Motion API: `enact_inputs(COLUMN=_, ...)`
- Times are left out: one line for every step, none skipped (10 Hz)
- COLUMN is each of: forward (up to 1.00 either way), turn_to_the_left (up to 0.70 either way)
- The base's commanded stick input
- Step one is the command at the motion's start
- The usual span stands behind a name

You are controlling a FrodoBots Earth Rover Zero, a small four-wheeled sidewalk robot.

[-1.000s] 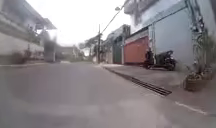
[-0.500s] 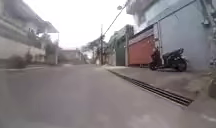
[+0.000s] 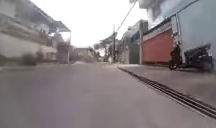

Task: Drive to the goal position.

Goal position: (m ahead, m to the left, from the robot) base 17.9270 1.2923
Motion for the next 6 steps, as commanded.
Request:
enact_inputs(forward=1.0, turn_to_the_left=0.0)
enact_inputs(forward=1.0, turn_to_the_left=0.0)
enact_inputs(forward=1.0, turn_to_the_left=0.0)
enact_inputs(forward=1.0, turn_to_the_left=0.0)
enact_inputs(forward=1.0, turn_to_the_left=0.0)
enact_inputs(forward=1.0, turn_to_the_left=0.0)
